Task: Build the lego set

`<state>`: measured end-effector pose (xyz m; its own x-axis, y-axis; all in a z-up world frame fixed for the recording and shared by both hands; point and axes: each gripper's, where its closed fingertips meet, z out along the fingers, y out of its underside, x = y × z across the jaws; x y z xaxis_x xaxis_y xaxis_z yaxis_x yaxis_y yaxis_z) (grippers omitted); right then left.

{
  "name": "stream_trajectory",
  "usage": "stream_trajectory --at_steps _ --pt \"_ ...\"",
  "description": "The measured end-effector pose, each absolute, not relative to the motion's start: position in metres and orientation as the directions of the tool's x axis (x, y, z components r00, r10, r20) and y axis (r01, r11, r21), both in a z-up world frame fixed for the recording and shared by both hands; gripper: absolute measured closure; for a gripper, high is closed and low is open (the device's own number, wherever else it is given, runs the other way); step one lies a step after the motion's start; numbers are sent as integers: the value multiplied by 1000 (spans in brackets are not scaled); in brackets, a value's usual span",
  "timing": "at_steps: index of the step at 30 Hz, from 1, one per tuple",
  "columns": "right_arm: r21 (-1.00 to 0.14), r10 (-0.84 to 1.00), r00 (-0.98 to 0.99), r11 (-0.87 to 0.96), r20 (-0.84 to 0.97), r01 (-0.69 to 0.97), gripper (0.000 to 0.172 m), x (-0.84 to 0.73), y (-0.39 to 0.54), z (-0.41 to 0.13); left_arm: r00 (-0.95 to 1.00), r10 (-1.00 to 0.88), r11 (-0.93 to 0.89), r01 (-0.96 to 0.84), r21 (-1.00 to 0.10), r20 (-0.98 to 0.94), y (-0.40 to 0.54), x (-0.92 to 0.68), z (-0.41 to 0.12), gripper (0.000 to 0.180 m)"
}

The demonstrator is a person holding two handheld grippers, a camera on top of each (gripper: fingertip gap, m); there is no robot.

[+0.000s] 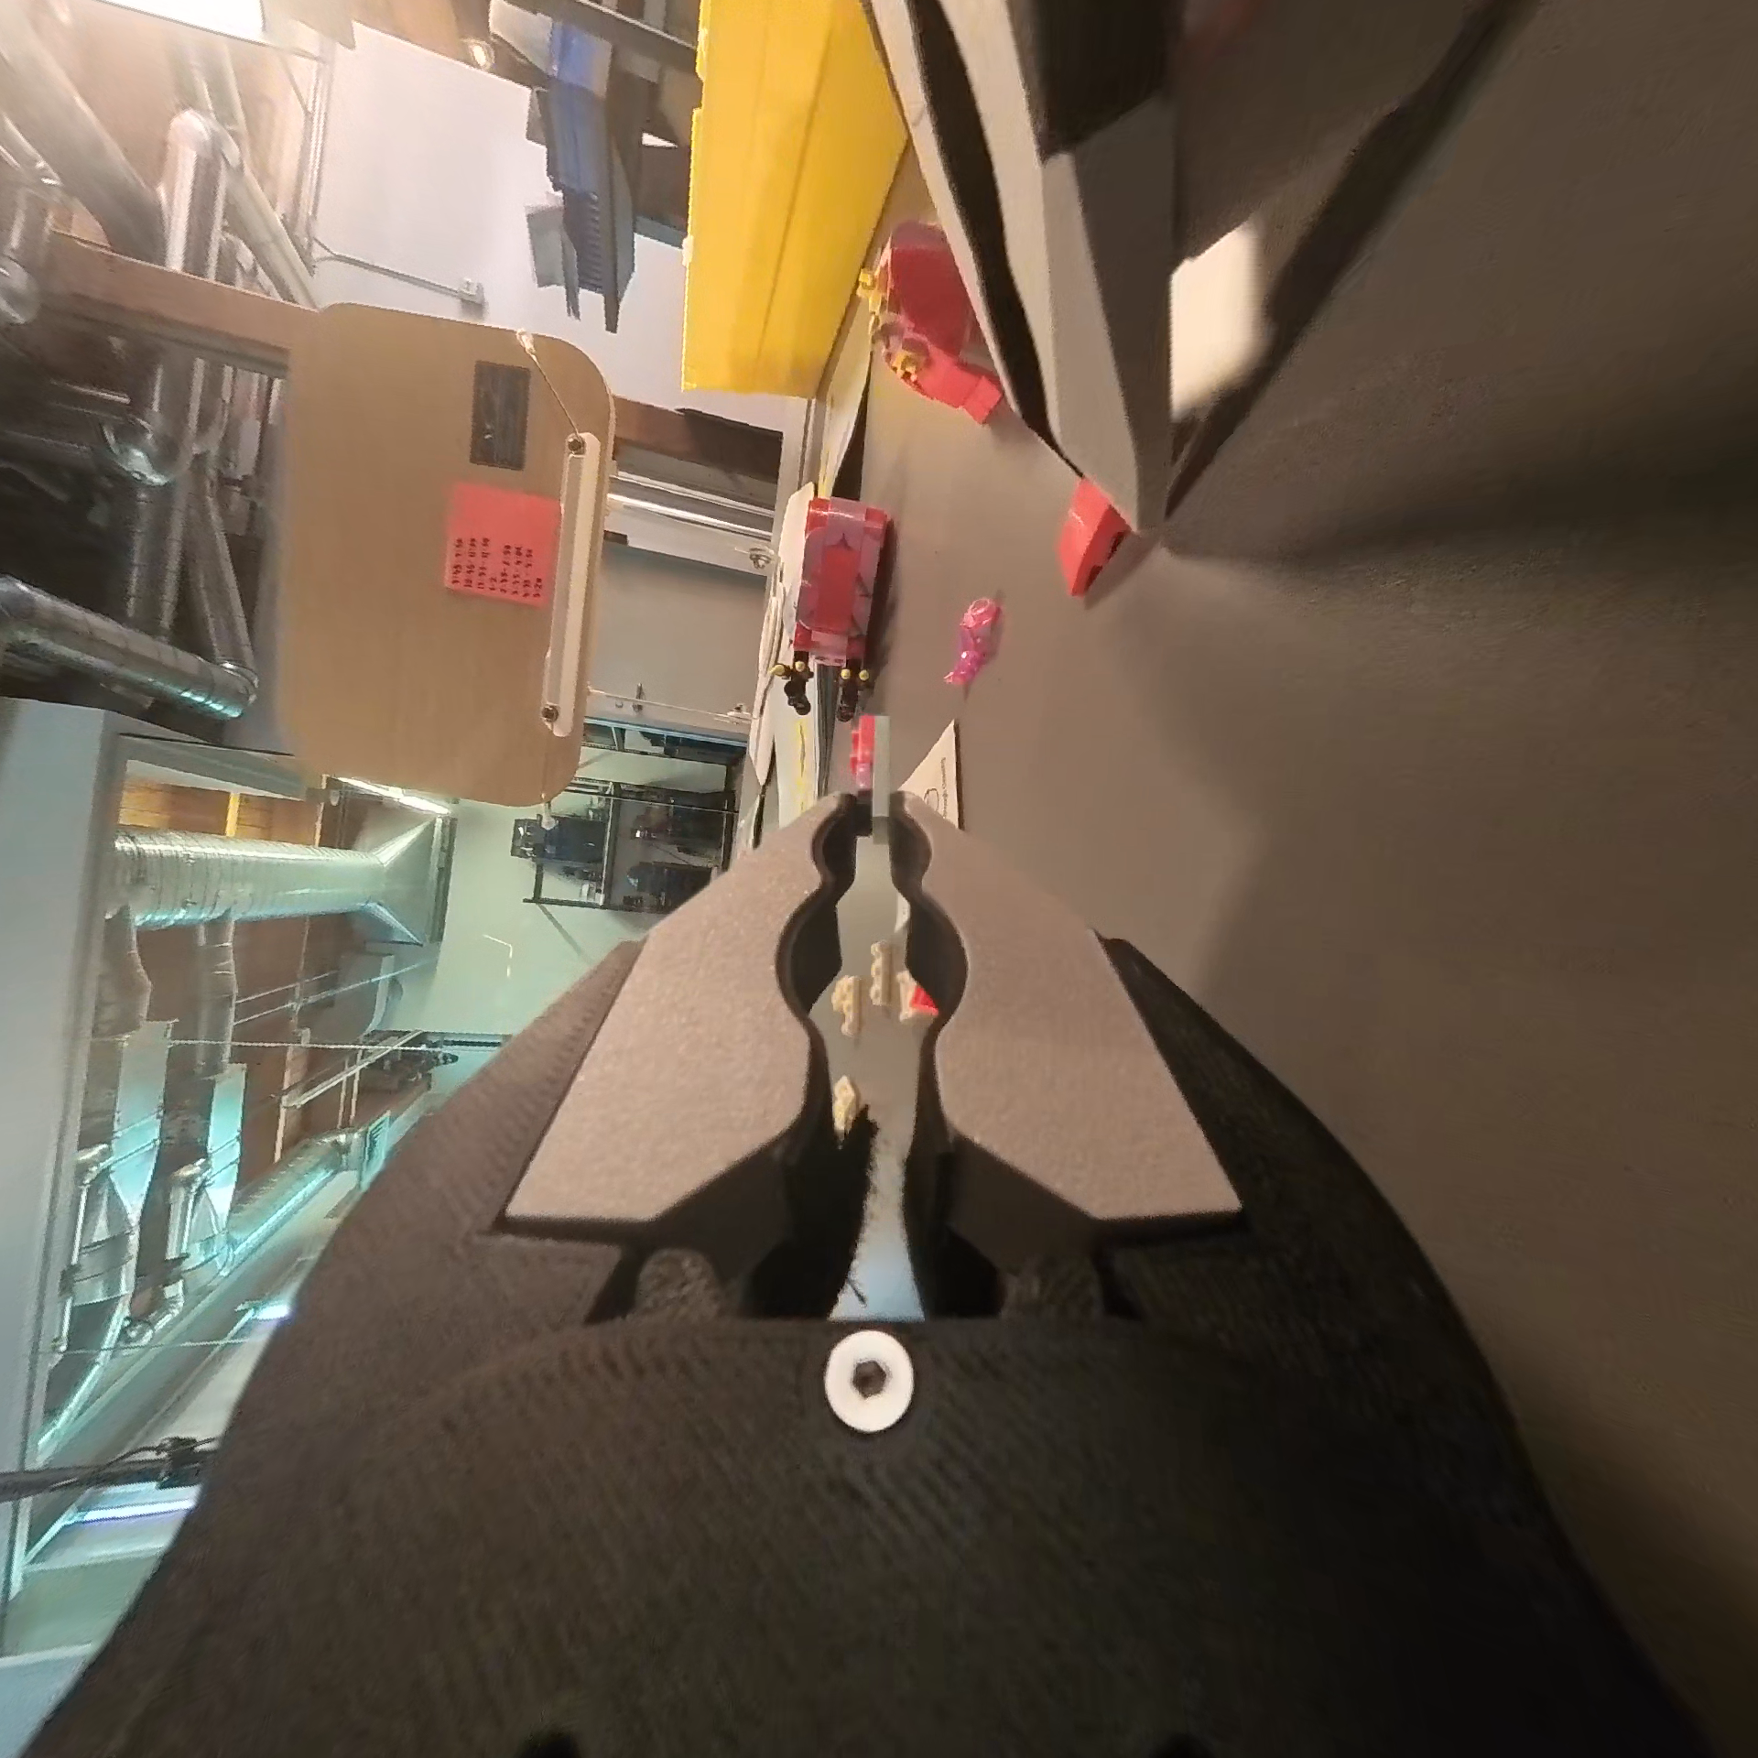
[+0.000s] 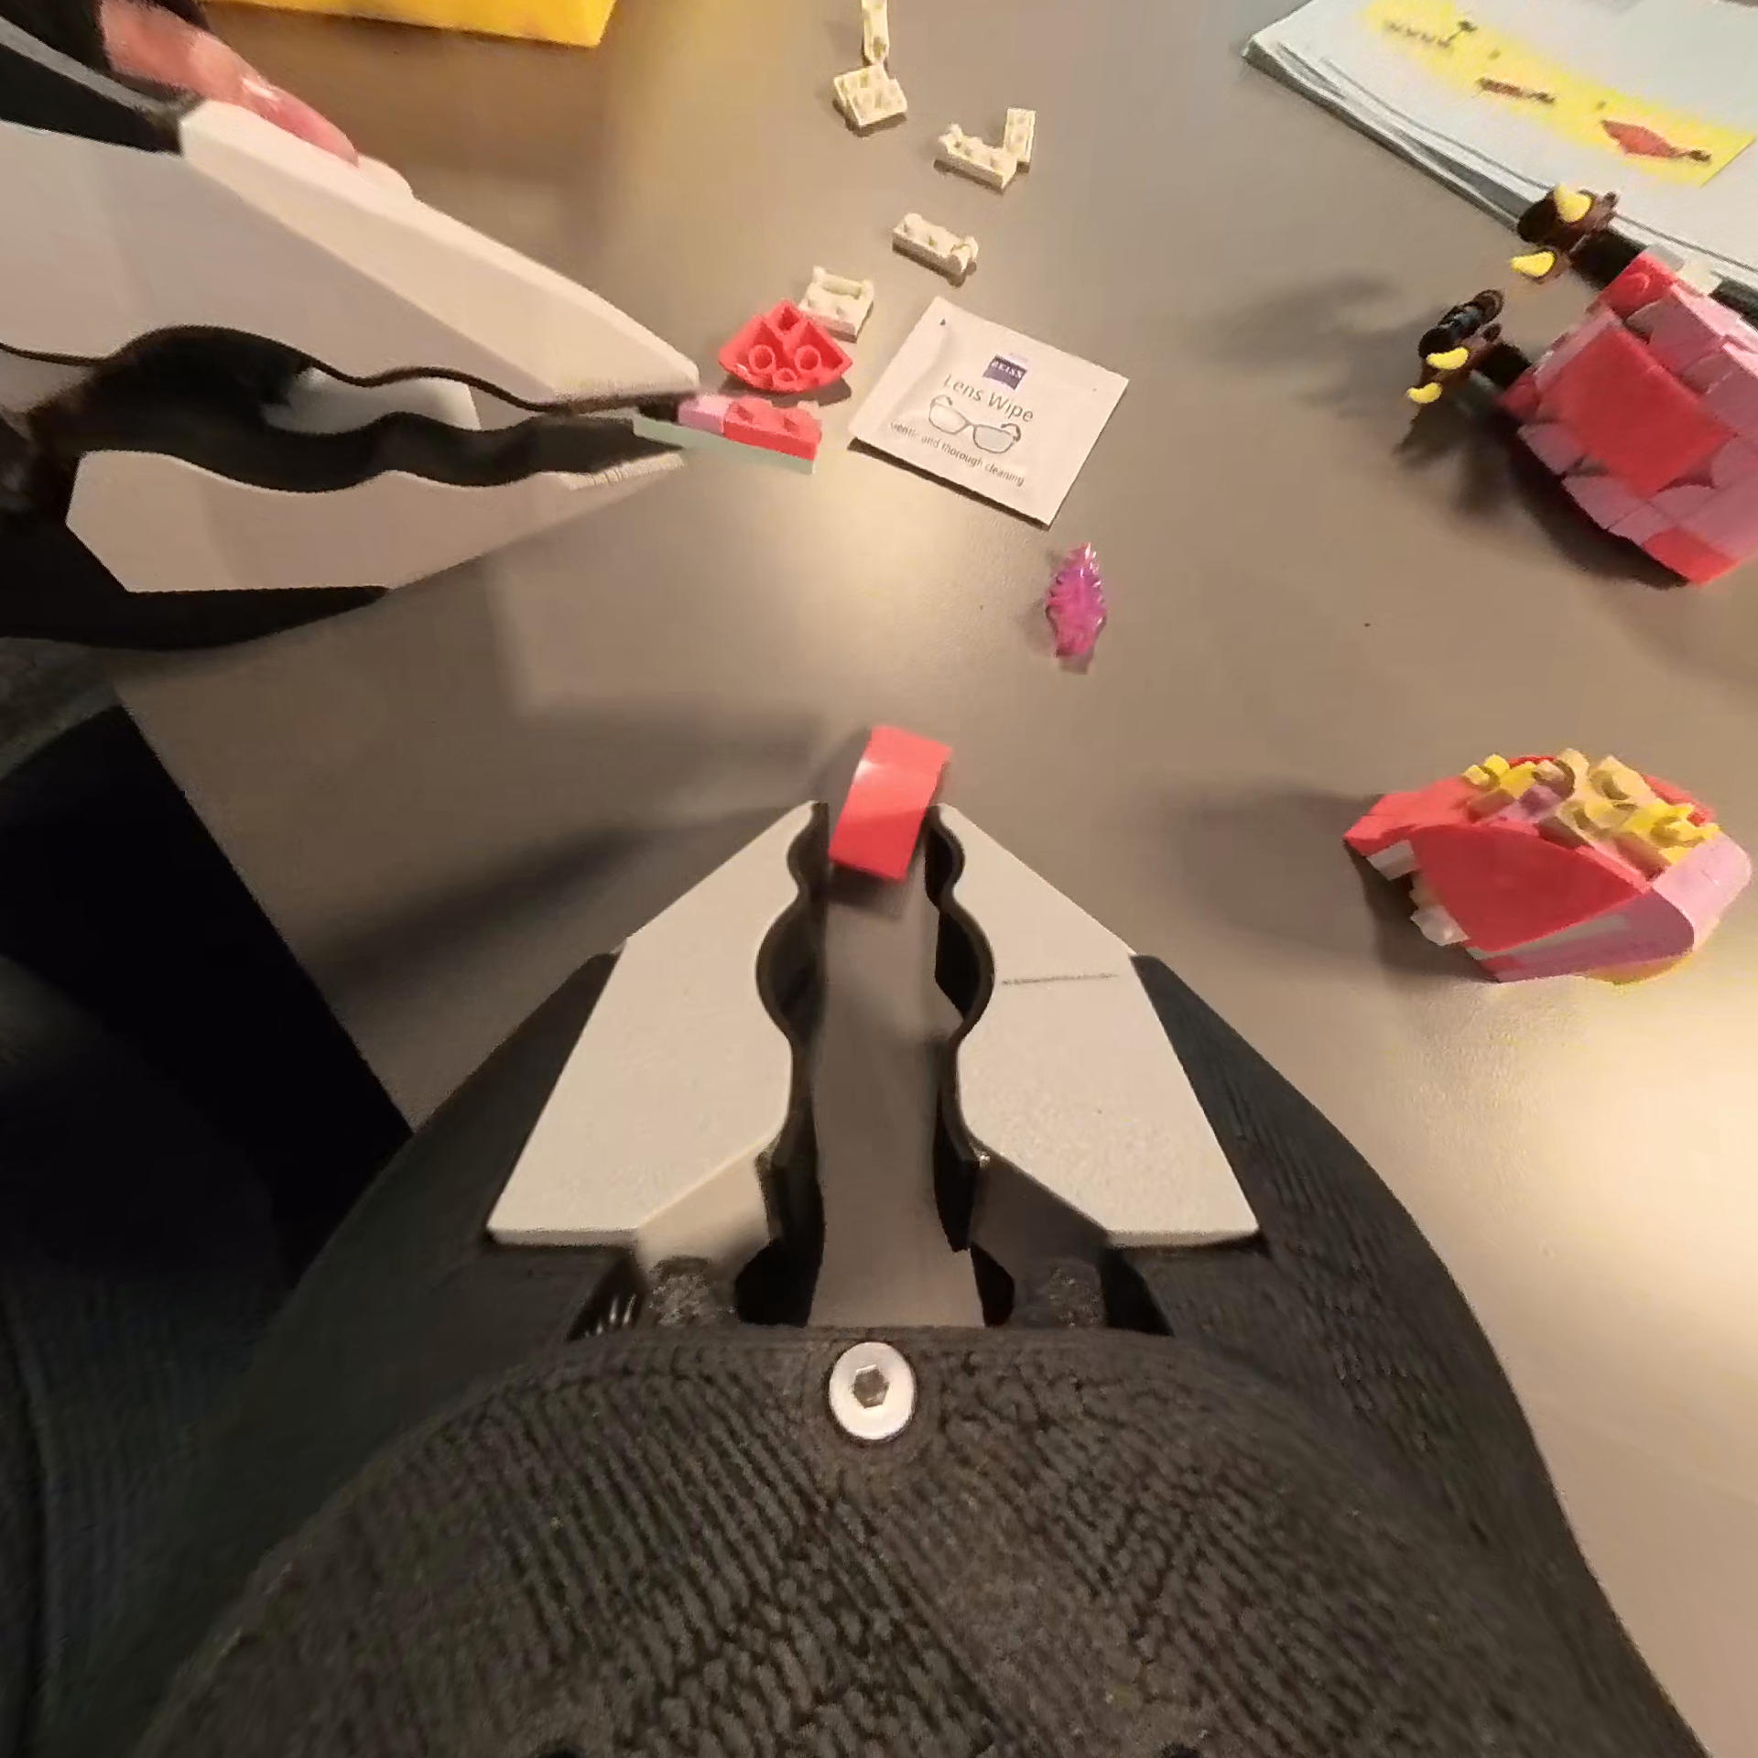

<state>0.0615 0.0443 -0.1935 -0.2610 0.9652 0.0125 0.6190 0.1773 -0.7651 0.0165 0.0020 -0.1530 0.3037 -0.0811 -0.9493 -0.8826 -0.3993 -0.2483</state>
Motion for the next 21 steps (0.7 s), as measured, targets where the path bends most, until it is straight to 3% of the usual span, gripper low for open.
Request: stream_trajectory --at_steps 7,12,21 --pt "-822 959 -282 180 24 540 156 54 44 -178 346 -70 -404 -867 -290 -936 3 14 -152 175" --pt "-919 920 -351 -26 -176 394 156 48 26 -132 398 53 -339 -855 -391 -916 -3 15 -128 175" --pt "-900 858 -378 -193 -348 392 156 44 25 -120 378 49 -341 -864 -371 -925 -3 16 -129 175"
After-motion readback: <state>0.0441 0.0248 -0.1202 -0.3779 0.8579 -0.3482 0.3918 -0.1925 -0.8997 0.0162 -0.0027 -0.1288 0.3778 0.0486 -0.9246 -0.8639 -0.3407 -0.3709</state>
